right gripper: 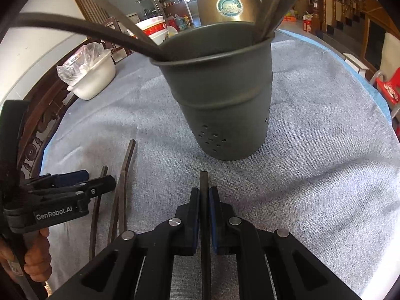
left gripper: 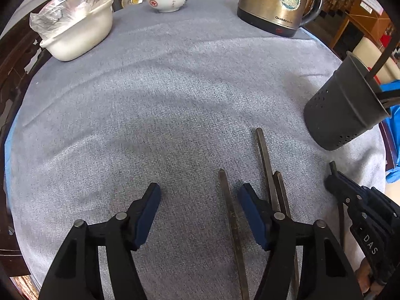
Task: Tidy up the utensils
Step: 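Close the left tool on another dark stick while the right tool holds its stick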
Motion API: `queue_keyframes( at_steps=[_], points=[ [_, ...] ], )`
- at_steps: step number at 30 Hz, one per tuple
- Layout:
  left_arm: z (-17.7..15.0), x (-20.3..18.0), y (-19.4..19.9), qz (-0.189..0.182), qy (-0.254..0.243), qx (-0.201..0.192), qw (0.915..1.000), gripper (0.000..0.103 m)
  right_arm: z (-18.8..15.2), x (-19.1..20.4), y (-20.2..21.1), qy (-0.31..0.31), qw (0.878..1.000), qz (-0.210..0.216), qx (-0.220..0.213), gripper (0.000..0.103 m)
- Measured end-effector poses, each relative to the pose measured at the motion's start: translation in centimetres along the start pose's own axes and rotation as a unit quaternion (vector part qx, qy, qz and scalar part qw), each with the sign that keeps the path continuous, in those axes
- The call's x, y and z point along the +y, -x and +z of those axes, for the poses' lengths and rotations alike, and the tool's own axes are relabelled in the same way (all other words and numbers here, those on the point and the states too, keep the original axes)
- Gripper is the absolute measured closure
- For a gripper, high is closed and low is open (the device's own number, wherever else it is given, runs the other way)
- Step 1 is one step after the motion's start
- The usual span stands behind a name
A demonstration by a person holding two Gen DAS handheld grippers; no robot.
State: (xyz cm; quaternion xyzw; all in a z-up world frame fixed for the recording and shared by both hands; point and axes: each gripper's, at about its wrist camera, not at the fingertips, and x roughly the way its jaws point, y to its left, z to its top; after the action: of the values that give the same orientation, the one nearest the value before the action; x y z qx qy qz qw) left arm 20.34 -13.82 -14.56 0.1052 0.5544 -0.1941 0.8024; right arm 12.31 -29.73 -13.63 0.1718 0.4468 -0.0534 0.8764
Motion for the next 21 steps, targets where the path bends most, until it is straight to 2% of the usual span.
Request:
queue_keyframes(
  at_steps=[8, 10, 12, 13, 14, 17, 21],
  points=[
    [0.5, -0.4, -0.5, 0.019, -0.012, -0.012, 0.9997, 0.038, 0.3, 0.4, -0.3, 0.007, 1.000, -0.010, 0.007, 0.092],
    [0.2, -0.4, -0.3, 0.018, -0.016, -0.018, 0.9996, 0.047, 0.4, 0.5, -0.3, 0.011, 1.000, -0.013, 0.009, 0.092],
    [0.4, -0.4, -0.2, 0.016, -0.017, -0.023, 0.9995, 0.070, 0.5, 0.7, -0.4, 0.018, 1.000, -0.018, 0.010, 0.093],
    [0.4, -0.4, -0.2, 0.014, -0.016, -0.023, 0.9995, 0.078, 0.5, 0.9, -0.4, 0.023, 0.999, -0.023, 0.009, 0.094],
    [0.1, -0.1, 0.3, 0.011, -0.015, -0.022, 0.9996, 0.091, 0.5, 1.0, -0.5, 0.025, 0.999, -0.025, 0.009, 0.095],
    [-0.2, 0.5, 0.7, 0.000, 0.004, -0.016, 0.9999, 0.093, 0.2, 1.0, -0.1, 0.018, 1.000, -0.011, 0.003, 0.095],
    [-1.3, 1.7, 2.9, -0.002, 0.028, -0.049, 0.9984, 0.094, -0.2, 0.5, 2.1, 0.003, 0.999, 0.012, -0.034, 0.095]
  ],
)
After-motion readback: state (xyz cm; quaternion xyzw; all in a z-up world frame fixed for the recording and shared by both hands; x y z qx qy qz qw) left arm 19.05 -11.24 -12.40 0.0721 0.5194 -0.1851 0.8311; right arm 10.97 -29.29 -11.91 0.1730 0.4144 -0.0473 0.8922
